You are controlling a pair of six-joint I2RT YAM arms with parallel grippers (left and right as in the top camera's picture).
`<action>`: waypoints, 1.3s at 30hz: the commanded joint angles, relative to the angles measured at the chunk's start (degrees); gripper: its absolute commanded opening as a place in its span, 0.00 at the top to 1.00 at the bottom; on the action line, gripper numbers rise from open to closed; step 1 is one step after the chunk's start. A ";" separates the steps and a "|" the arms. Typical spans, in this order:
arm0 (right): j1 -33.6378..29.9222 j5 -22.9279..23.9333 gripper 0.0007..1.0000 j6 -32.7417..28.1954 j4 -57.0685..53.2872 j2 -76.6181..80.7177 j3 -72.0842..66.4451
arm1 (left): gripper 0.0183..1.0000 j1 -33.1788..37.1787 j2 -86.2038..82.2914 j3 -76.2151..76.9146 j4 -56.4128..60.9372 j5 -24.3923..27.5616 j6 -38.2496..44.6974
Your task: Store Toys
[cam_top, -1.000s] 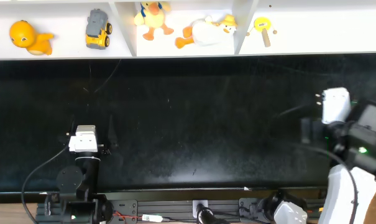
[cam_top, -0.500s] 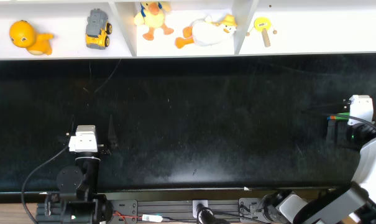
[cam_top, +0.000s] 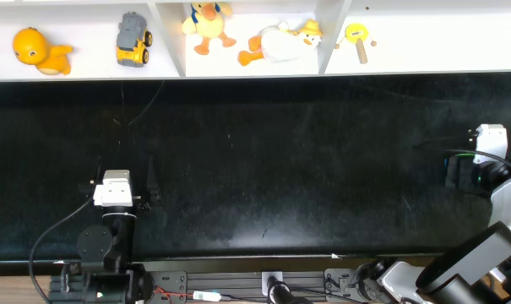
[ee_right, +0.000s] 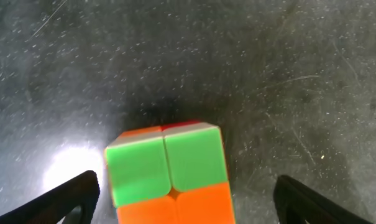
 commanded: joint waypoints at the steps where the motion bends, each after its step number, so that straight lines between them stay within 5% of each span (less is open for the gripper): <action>1: -0.28 -1.27 0.16 4.11 0.92 1.51 -1.42 | 0.00 0.00 -0.70 -0.11 -0.13 0.57 -0.20; 6: -0.28 -1.25 0.23 4.22 0.92 1.55 -3.02 | 0.00 0.00 -0.70 -0.11 -0.11 0.57 -0.20; 12: -0.28 -1.25 0.46 4.70 1.77 1.57 -3.30 | 0.00 0.00 -0.70 -0.11 -0.11 0.57 -0.20; 20: 0.90 -1.77 0.50 10.49 4.11 -0.83 -2.78 | 0.00 0.00 -0.70 -0.11 -0.11 0.57 -0.20; 28: 10.08 -2.93 0.52 20.17 4.07 -6.80 3.89 | 0.00 0.00 -0.70 -0.11 -0.11 0.57 -0.20; 39: 17.00 -2.93 0.53 28.35 4.74 5.22 21.73 | 0.00 0.00 -0.70 -0.11 -0.13 0.57 -0.20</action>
